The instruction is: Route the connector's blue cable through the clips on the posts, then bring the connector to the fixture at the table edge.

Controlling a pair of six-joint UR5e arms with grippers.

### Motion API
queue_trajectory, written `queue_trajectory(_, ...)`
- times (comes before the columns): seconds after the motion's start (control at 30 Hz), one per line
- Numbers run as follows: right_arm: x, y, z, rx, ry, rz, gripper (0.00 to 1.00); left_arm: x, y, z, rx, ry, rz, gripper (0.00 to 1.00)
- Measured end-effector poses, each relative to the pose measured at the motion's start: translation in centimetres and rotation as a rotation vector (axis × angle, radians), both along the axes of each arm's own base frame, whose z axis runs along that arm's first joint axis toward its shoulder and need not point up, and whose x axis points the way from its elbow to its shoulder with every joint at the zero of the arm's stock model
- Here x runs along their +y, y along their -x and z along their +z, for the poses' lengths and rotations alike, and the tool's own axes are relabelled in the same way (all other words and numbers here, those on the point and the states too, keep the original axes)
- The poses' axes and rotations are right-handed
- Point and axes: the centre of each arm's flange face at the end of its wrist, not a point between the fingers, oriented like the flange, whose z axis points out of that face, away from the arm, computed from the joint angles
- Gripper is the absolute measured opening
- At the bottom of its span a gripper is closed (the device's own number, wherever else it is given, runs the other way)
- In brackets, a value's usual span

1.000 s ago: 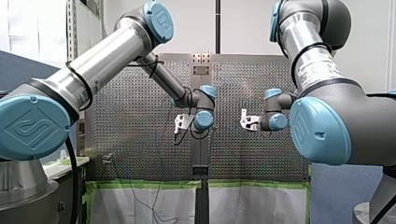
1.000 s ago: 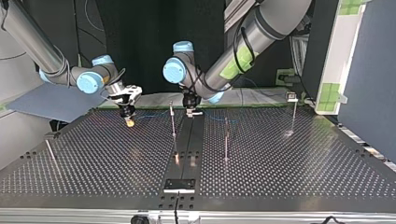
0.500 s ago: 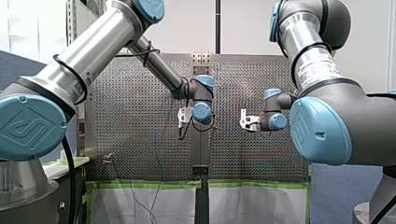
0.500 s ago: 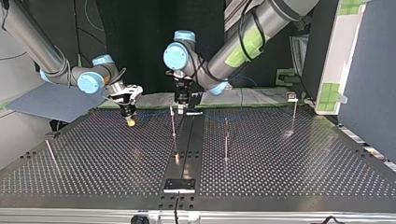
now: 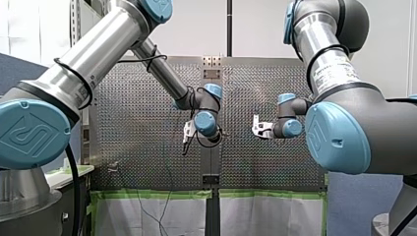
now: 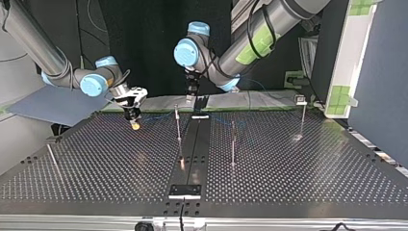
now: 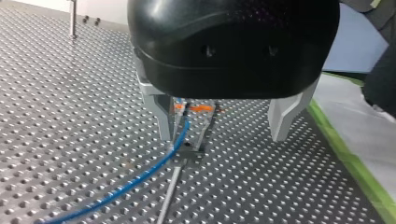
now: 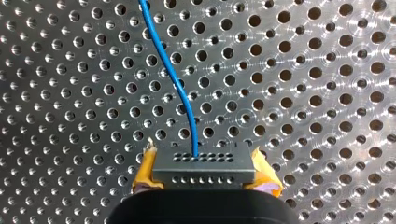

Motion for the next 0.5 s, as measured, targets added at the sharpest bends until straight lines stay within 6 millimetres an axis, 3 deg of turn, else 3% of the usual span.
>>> queue_trajectory(0.5, 0.1, -0.1, 0.0, 0.001, -0.003, 0.001, 0.00, -1.2, 0.4, 0.2, -0.016, 0.039, -0.053, 1.00)
